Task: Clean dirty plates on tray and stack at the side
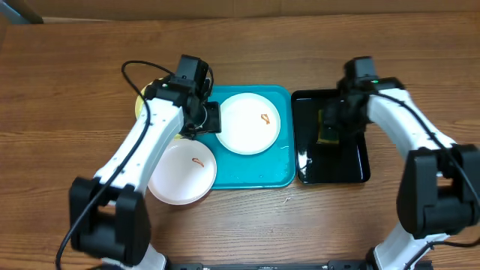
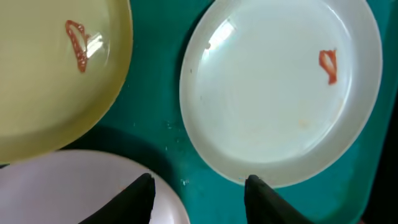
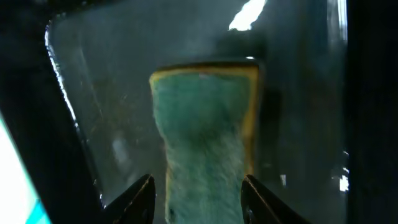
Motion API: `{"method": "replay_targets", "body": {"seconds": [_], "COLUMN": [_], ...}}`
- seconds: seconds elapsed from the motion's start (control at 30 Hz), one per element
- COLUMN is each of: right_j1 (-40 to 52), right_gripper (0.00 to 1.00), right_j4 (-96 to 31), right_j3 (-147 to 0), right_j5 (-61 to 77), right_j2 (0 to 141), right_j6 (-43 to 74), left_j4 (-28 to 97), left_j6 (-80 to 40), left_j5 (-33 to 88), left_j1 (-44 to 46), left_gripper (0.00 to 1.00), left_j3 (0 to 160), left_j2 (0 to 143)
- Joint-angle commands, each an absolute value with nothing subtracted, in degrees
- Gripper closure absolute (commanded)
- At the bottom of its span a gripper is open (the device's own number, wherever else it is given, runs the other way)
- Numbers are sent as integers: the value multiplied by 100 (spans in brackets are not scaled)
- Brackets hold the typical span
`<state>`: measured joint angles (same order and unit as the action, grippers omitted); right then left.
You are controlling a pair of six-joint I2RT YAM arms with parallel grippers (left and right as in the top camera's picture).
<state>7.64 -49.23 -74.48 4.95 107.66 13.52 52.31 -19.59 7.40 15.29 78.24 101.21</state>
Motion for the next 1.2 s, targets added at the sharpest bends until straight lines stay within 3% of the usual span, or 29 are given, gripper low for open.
{"method": "replay_targets", "body": {"seconds": [0.0,0.17,0.33,0.53,0.73,0.9,0.97,1.03,1.17], "right_j1": [1009,1076,1076,1076,1076,1076,1076,1076,1076], "right_gripper": [53,53,40,36,23,23,30,30,21], "right_j4": [-4803,-4869,-4895,-4995,-5321,-4851,-4759,-4744,-4678], "right_j3": [-7424,-7419,-7419,-7478,-7509,-7234,-7199,-7201,-7201], "right_j5": [-235,-231,-231,-224,-128,-128,-123,-123,-128], "right_j2": [10838,10989,11126,11124,11126,11126,11126,11124,11124], "right_j6": [1514,1529,1529,1529,1525,1520,1525,1522,1500], "left_j4": [4976,4770,4650,4501,4469,4388,4318,4244,4136], "left_j6": [-2036,-2036,-2038,-2034,-2038,-2036,-2038,-2036,-2038], "left_j5": [637,639,642,567,576,539,534,528,357], "left_j1": [1540,1540,1542,1586,1638,1769,1826,1879,1900], "left_gripper": [51,52,58,57,59,58,58,54,51], "left_j3": [7804,7804,7804,7804,7804,7804,7804,7804,7804], "left_j2": [10571,10932,11024,11037,11039,11059,11122,11227,11402]}}
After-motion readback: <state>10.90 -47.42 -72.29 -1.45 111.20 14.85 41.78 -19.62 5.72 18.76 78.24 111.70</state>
